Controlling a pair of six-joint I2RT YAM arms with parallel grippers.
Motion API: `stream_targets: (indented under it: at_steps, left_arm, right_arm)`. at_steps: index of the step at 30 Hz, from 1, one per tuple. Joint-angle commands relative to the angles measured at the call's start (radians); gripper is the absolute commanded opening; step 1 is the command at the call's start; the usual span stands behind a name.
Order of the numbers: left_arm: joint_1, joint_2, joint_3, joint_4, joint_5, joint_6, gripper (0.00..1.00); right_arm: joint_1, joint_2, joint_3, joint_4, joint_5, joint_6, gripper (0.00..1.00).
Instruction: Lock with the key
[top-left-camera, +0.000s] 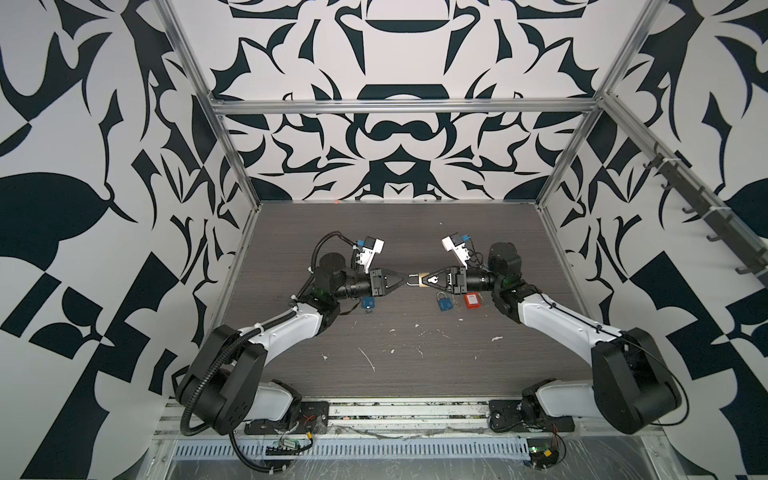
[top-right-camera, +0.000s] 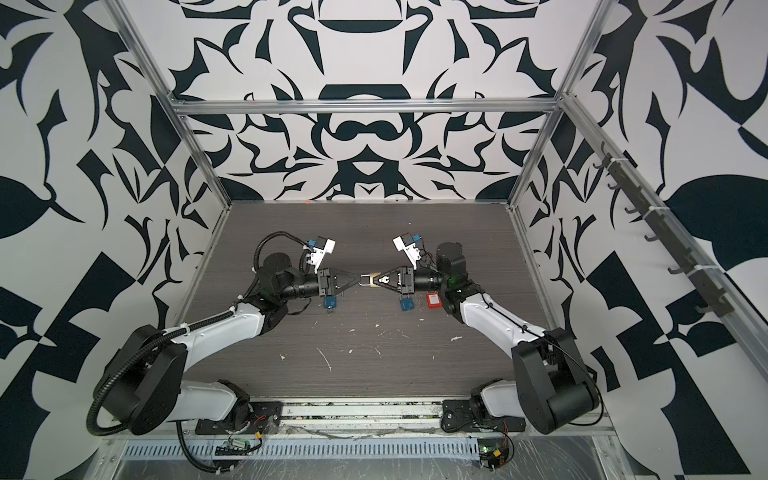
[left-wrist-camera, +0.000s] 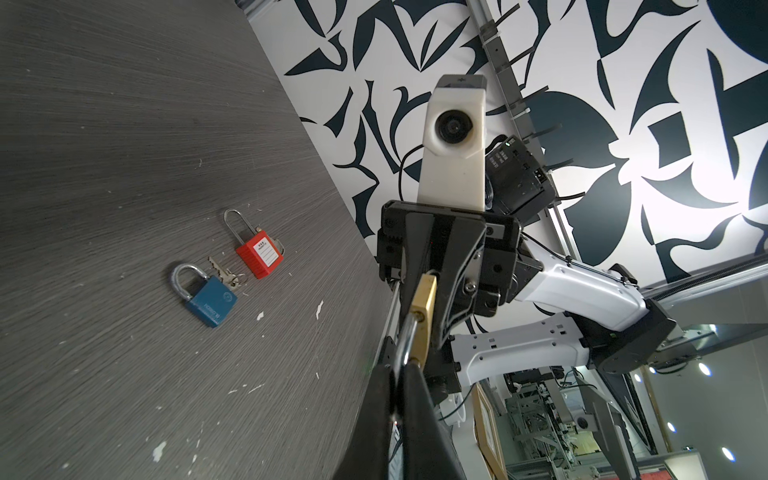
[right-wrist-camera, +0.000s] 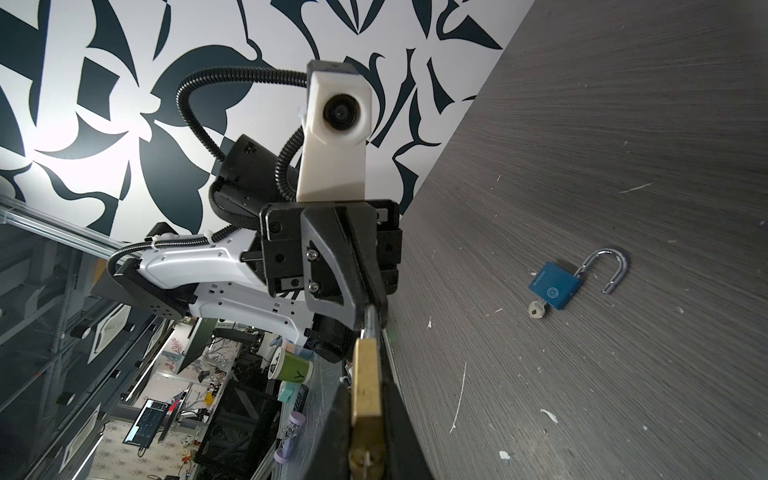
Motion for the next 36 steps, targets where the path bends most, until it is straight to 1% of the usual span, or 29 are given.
stream_targets:
  at_steps: [1,5,23,27,36]
  left_arm:
    - [-0.046,-0.02,0.047,0.033,0.05,0.019,0.0]
    - [-0.054,-0.034,0.046,0.036,0.05,0.03,0.0]
    - [-0.063,-0.072,0.042,0.04,0.043,0.053,0.0]
    - [-0.063,-0.057,0.053,0.035,0.045,0.045,0.0]
    - [-0.08,-0.018,0.091,0.049,0.053,0.042,0.0]
  right_arm:
    - [0.023,0.014,0.038,0.071,0.026,0.012,0.0]
    - [0.023,0.026,0.037,0.104,0.032,0.047,0.0]
    - [0.023,0.054,0.056,0.064,0.067,0.041,0.0]
    - [0.025,0.054,0.051,0.11,0.056,0.057,0.0]
    - [0.085,0.085,0.069,0.126,0.051,0.038,0.0]
